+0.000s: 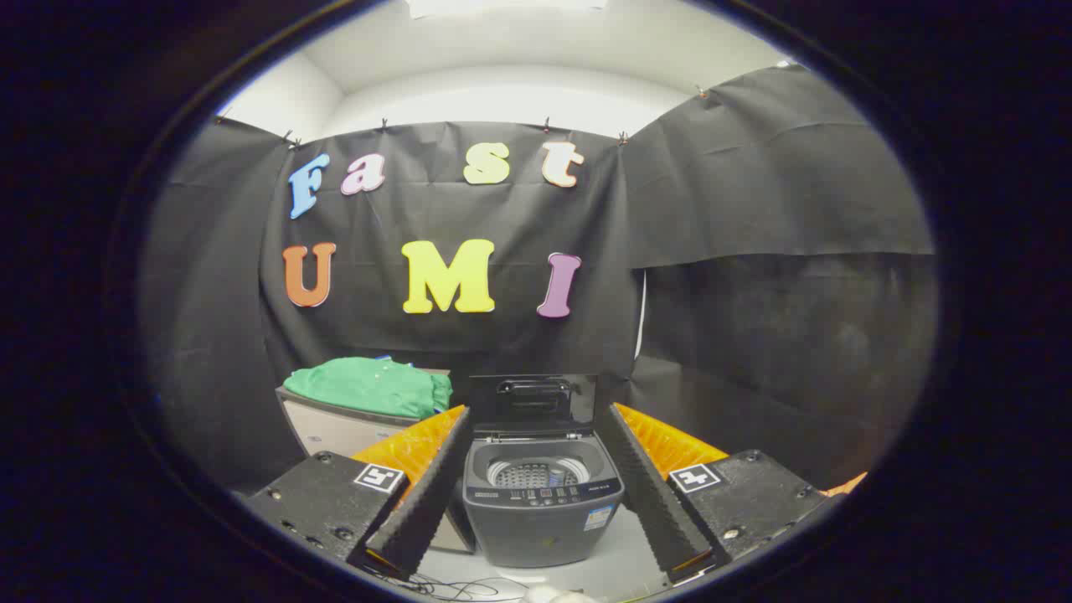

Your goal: Put the clothes into the washing machine and then close the washing machine lid.

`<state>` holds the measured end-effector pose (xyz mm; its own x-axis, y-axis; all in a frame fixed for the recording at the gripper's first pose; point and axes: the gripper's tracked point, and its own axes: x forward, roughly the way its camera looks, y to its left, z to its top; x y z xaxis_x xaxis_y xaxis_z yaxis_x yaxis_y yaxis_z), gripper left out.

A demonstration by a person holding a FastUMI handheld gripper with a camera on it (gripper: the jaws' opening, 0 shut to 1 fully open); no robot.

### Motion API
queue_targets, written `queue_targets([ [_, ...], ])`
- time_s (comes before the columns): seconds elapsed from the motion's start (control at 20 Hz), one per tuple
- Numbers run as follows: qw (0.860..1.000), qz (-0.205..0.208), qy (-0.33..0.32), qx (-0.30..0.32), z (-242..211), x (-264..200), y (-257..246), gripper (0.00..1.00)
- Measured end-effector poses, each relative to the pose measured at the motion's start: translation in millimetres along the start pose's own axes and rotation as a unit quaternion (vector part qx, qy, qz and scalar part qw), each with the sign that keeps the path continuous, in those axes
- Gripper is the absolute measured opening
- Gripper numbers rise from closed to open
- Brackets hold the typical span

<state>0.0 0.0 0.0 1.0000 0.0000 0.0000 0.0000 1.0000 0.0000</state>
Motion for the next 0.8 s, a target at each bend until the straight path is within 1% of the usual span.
queue_targets([
  [0.2, 1.000, -0.003, 0.017, -0.009, -9, 3, -4, 1.00],
  [0.45, 1.000, 0.013, 0.027, -0.011, -12, 7, 6, 1.00],
  [0.8, 0.999, 0.022, 0.033, -0.002, -15, 14, 18, 1.00],
])
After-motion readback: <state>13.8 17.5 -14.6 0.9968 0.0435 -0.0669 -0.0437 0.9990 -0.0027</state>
